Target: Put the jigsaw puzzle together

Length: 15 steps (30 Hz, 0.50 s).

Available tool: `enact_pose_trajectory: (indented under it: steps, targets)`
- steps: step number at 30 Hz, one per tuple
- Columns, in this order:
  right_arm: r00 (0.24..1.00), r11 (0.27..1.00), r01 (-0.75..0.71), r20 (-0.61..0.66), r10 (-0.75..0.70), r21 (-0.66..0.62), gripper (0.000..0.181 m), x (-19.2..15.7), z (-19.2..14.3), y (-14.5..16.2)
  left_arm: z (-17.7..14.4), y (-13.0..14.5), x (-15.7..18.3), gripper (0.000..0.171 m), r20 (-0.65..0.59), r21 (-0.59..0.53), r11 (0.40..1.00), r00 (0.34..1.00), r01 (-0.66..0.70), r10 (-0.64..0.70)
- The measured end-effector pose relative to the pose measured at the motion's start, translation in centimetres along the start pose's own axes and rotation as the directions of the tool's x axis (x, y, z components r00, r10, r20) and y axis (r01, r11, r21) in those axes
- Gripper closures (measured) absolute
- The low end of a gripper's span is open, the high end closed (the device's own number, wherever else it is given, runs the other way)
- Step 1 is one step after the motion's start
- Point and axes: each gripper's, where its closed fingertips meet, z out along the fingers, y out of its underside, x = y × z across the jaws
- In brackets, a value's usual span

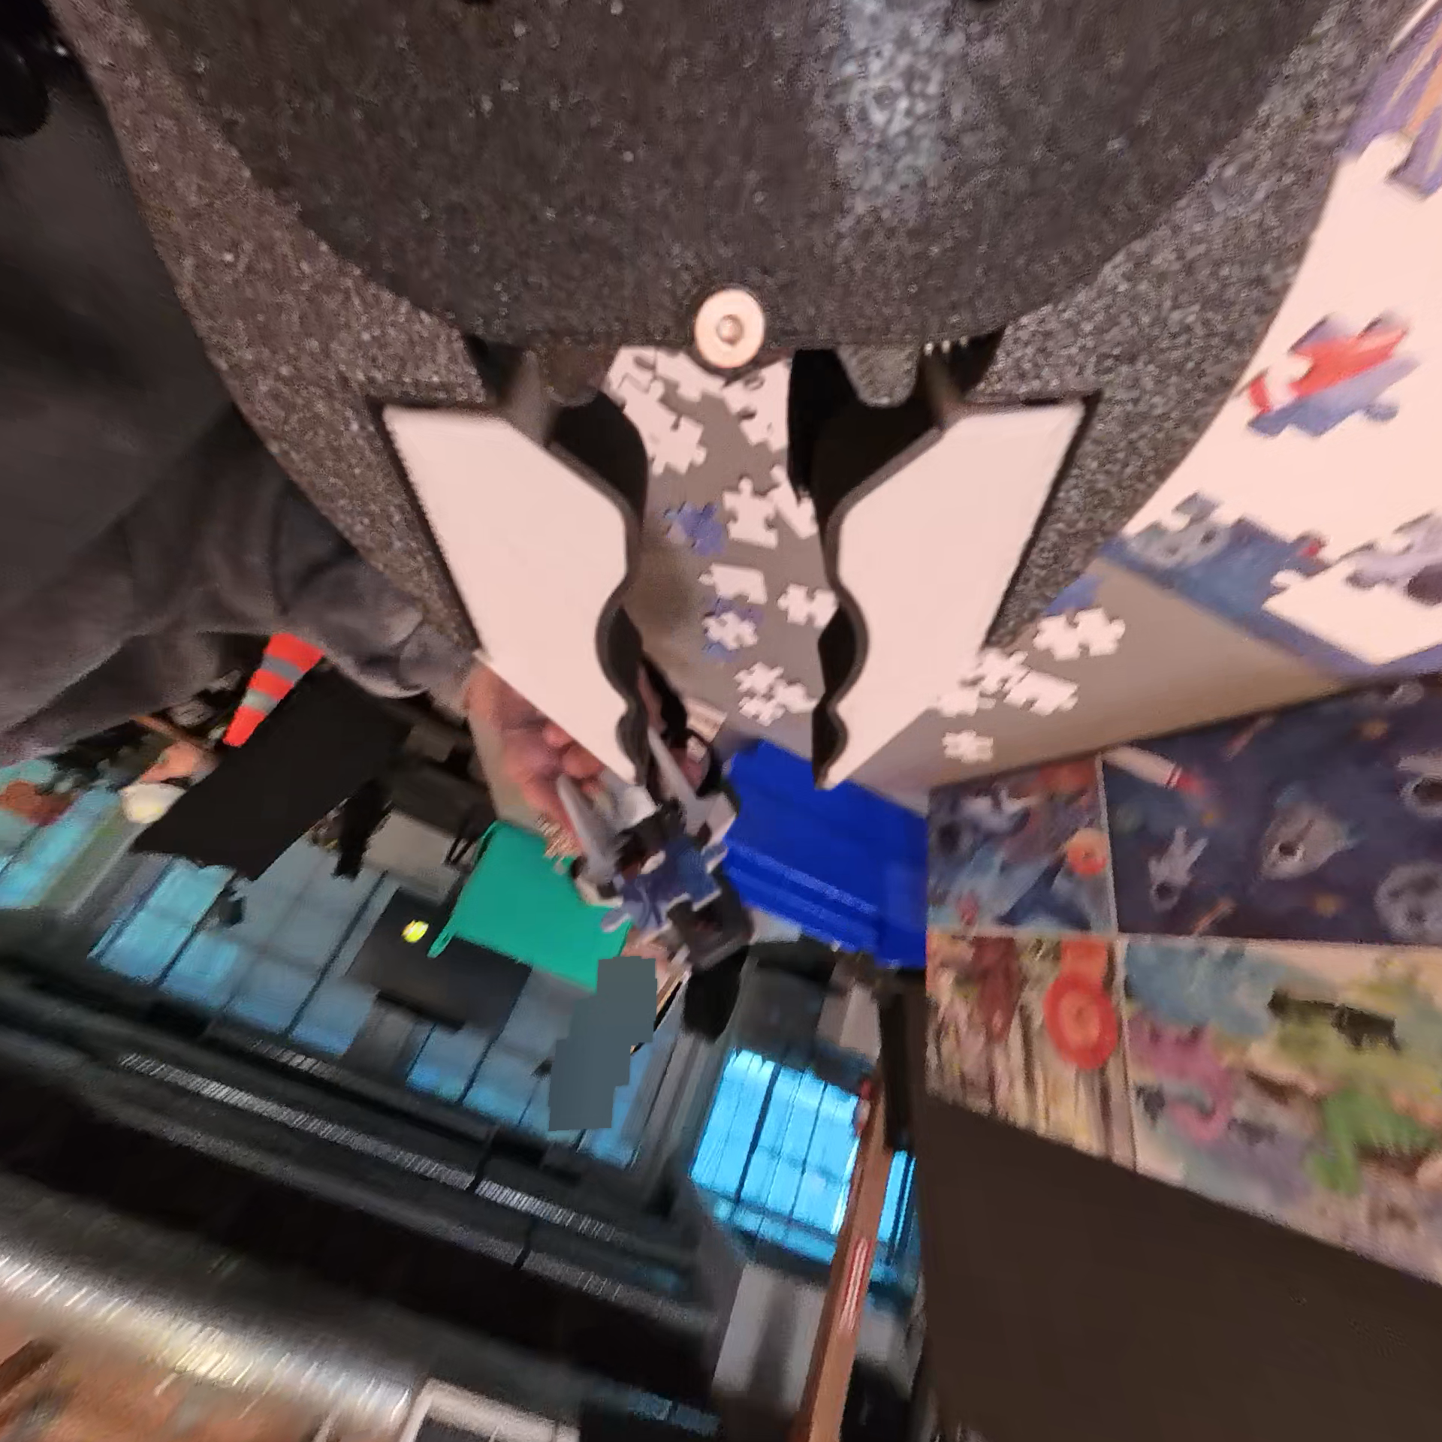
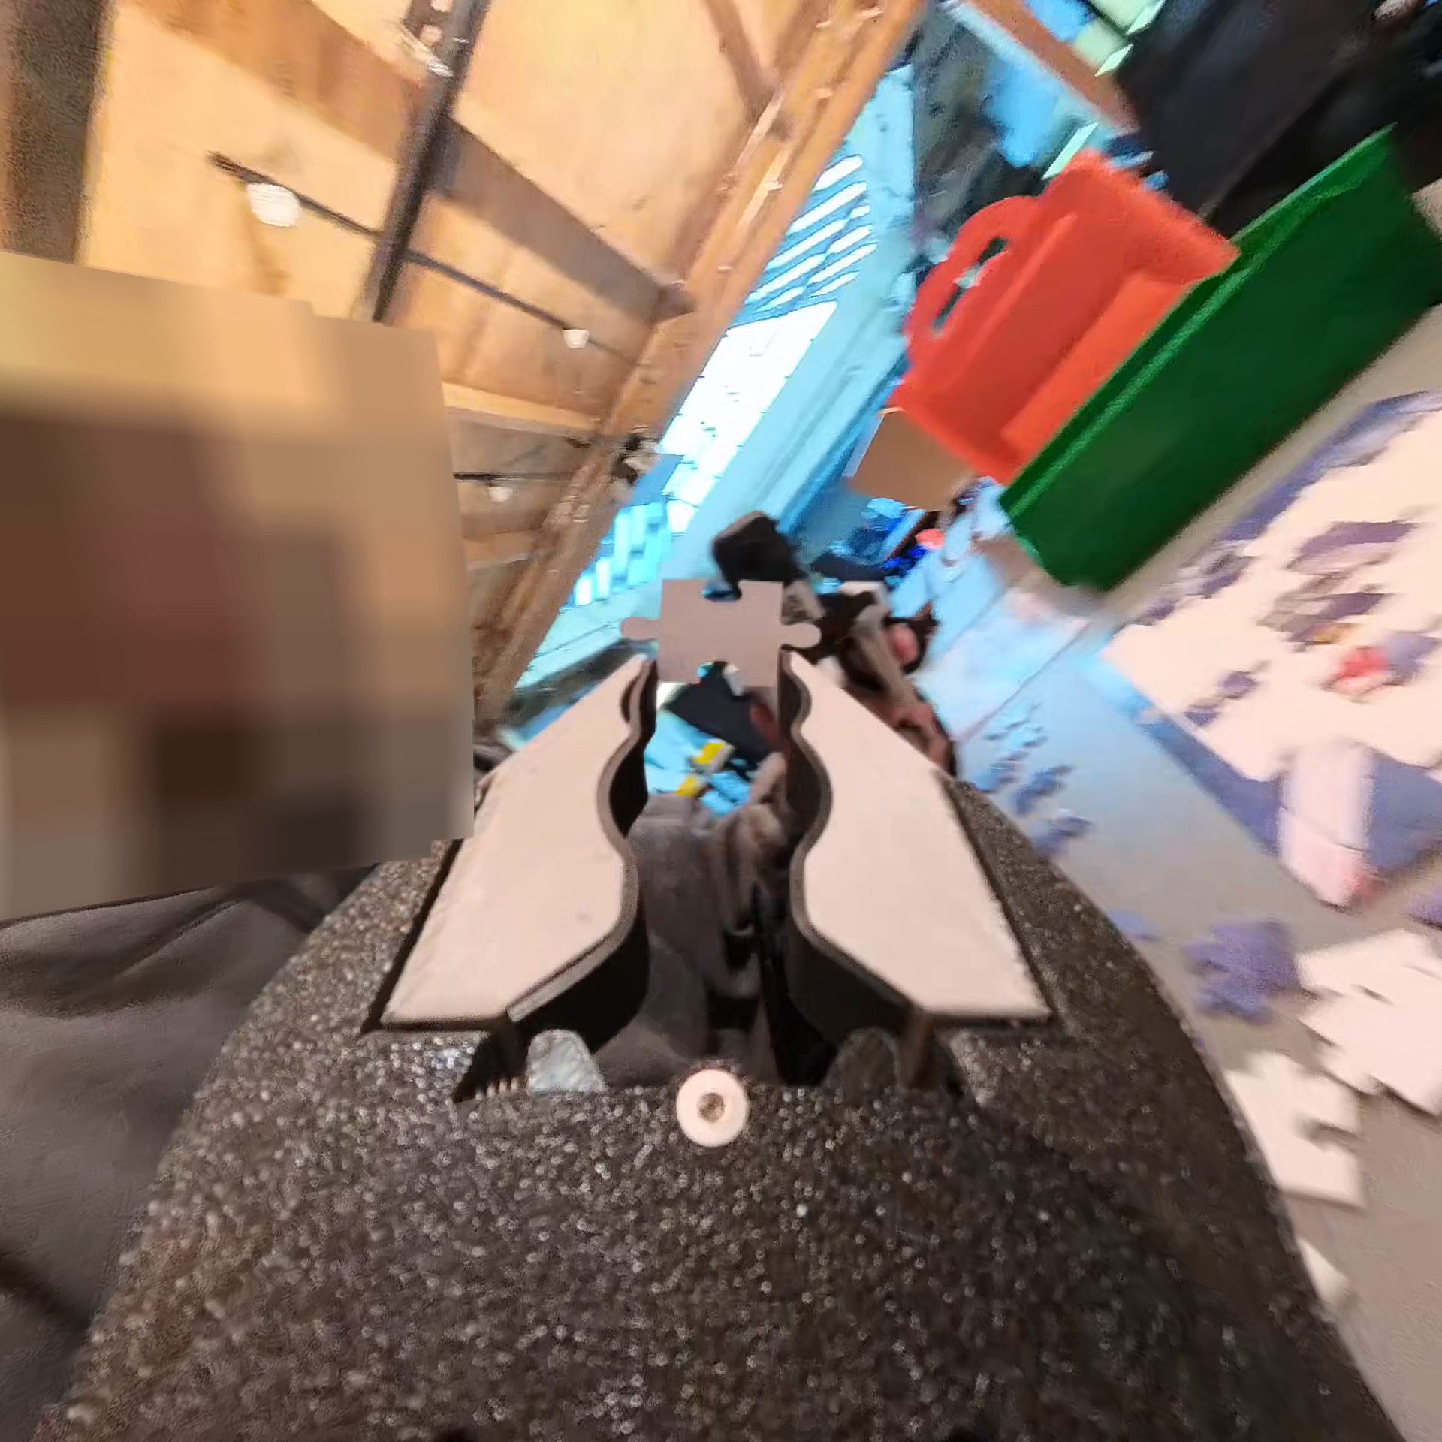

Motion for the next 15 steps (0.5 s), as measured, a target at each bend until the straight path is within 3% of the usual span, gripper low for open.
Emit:
enact_pose_trajectory:
  steps: [3,7,11,15]
  targets:
    - [0.967,0.987,-0.157,0.195,0.161,-0.037,0.15,-1.5,2.0,1.2,-0.6,-1.4,1.7,0.125,-0.106,0.07,0.997,0.994,0.032,-0.025]
    - [0.886,0.94,-0.308,0.316,0.34,-0.148,0.148,-1.9,4.4,3.5,-1.0,-1.5,3.5,0.126,-0.251,0.041,0.989,0.959,0.145,-0.13]
    - [0.827,0.892,-0.382,0.342,0.447,-0.242,0.15,-1.9,6.4,5.6,-1.0,-0.8,4.3,0.13,-0.307,-0.015,0.986,0.938,0.166,-0.163]
    - [0.798,0.871,-0.399,0.36,0.484,-0.286,0.151,-2.3,7.3,6.6,-1.2,0.1,5.4,0.155,-0.365,-0.081,0.987,0.917,0.141,-0.161]
